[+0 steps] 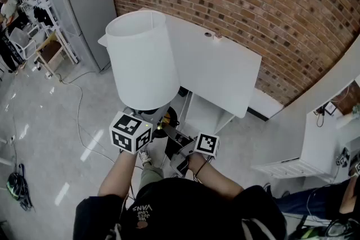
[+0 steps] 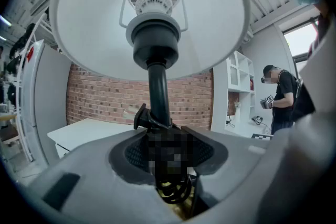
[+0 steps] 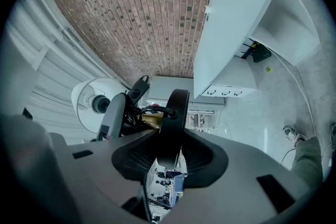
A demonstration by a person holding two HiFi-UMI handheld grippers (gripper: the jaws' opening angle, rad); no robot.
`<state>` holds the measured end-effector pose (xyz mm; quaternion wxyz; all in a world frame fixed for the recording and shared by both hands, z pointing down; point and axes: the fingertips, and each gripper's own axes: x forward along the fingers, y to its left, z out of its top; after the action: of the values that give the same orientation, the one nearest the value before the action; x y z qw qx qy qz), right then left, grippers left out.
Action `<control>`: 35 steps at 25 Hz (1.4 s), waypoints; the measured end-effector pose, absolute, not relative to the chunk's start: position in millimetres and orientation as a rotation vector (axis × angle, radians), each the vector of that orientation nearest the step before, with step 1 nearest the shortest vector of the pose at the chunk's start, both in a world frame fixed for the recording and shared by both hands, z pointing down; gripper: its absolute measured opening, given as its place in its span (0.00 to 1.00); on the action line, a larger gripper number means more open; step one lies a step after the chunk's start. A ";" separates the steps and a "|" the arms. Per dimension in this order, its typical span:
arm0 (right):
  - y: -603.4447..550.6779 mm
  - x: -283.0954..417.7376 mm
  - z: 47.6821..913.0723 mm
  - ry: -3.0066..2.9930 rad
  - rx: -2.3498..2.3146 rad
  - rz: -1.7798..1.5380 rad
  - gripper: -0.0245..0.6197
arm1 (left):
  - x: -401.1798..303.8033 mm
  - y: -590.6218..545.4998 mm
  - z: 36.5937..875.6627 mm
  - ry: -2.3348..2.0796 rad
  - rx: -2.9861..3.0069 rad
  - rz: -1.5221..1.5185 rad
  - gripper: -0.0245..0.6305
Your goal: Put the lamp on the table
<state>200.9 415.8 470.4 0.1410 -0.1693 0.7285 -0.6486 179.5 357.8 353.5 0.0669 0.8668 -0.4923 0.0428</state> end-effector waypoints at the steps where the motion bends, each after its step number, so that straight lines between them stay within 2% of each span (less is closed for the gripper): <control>1: 413.9 200.8 471.0 2.104 -0.490 -1.872 0.23 | 179.3 356.0 353.9 -1.485 2.613 0.129 0.29; 15: 357.3 160.5 479.5 2.024 -0.536 -1.883 0.23 | 143.4 299.4 362.4 -1.443 2.644 0.164 0.29; 35: 240.2 -24.8 466.1 1.898 -0.571 -1.856 0.23 | -30.4 178.8 347.4 -1.350 2.720 0.229 0.29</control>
<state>-24.8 240.2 466.1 0.2118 -0.2056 0.6831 -0.6680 -30.4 178.8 347.4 0.0482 0.8923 -0.4426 0.0750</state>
